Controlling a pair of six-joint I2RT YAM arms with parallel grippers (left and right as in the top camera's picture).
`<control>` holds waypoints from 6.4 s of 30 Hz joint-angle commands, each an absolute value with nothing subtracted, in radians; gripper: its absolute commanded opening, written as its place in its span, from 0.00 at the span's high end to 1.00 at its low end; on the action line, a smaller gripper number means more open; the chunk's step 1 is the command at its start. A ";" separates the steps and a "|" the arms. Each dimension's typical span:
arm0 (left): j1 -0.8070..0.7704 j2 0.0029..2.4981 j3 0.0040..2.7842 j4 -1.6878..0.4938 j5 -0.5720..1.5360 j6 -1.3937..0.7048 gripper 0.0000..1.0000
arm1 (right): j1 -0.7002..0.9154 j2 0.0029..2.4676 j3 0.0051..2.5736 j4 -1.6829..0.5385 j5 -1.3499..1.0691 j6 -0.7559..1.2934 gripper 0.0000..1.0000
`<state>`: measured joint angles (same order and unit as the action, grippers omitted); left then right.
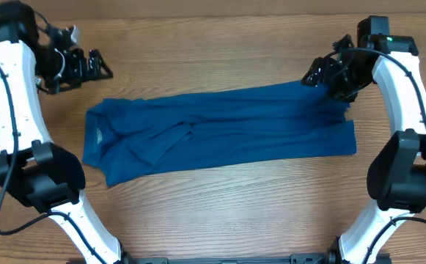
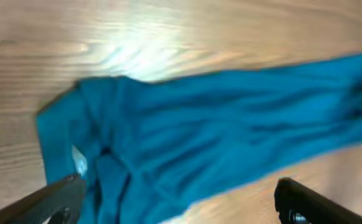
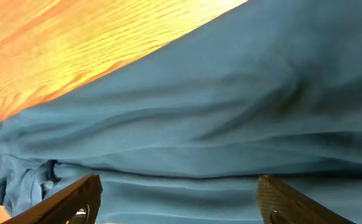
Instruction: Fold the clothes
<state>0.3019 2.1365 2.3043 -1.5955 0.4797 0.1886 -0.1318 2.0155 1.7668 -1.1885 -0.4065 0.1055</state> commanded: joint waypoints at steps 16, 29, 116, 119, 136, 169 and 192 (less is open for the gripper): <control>0.278 1.505 2.530 -1.689 0.142 -0.159 0.00 | -0.258 2.130 1.766 -1.128 -0.289 0.295 0.73; 0.278 1.446 2.528 -1.689 0.142 -0.158 0.00 | -0.281 2.214 1.715 -1.286 -0.161 0.286 0.87; 0.278 1.448 2.528 -1.689 0.142 -0.158 0.00 | -0.382 2.165 1.269 -0.674 -0.445 0.264 0.56; 0.278 1.448 2.528 -1.689 0.142 -0.158 0.00 | -0.382 2.165 1.269 -0.677 -0.427 0.301 0.58; 0.278 1.448 2.528 -1.689 0.142 -0.158 0.00 | -0.417 2.058 1.295 -0.741 -0.426 0.319 0.96; 0.278 1.448 2.528 -1.689 0.142 -0.158 0.00 | -0.499 1.882 1.902 -1.121 -0.239 0.206 0.96; 0.278 1.448 2.528 -1.689 0.142 -0.158 0.00 | -0.632 1.881 2.045 -1.160 -0.317 0.209 0.96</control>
